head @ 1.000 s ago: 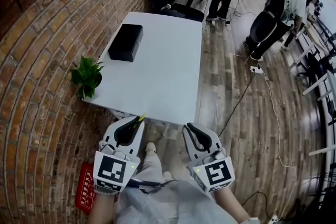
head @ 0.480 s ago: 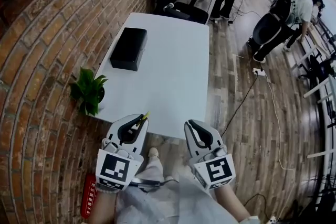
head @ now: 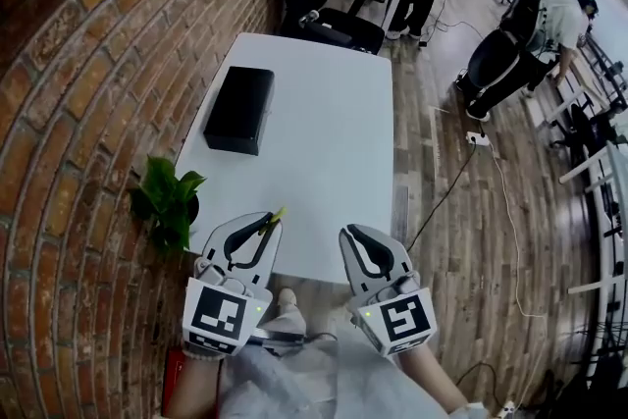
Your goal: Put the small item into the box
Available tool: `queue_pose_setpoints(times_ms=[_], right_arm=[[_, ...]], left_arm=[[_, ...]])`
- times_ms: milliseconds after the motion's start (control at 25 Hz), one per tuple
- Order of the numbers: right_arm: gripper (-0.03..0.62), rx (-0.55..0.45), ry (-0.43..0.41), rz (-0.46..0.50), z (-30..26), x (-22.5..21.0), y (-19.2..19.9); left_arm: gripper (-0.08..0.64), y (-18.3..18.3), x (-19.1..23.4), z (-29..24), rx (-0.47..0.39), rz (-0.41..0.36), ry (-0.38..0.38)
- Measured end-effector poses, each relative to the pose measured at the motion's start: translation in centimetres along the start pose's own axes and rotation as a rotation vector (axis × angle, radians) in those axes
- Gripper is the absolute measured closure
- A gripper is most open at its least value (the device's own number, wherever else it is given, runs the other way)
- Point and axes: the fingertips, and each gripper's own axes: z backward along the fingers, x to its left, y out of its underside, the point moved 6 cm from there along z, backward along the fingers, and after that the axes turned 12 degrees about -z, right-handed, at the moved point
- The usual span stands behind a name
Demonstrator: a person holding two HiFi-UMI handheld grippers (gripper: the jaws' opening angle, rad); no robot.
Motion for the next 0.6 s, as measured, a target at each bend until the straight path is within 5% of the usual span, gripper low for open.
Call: queue_pose_setpoints(times_ms=[600], right_arm=[[0.534,0.005,0.055,-0.001,-5.6,-1.4,-0.9]], left_arm=[[0.515,2.0,4.7,-4.4,-0.009,0.013,0.057]])
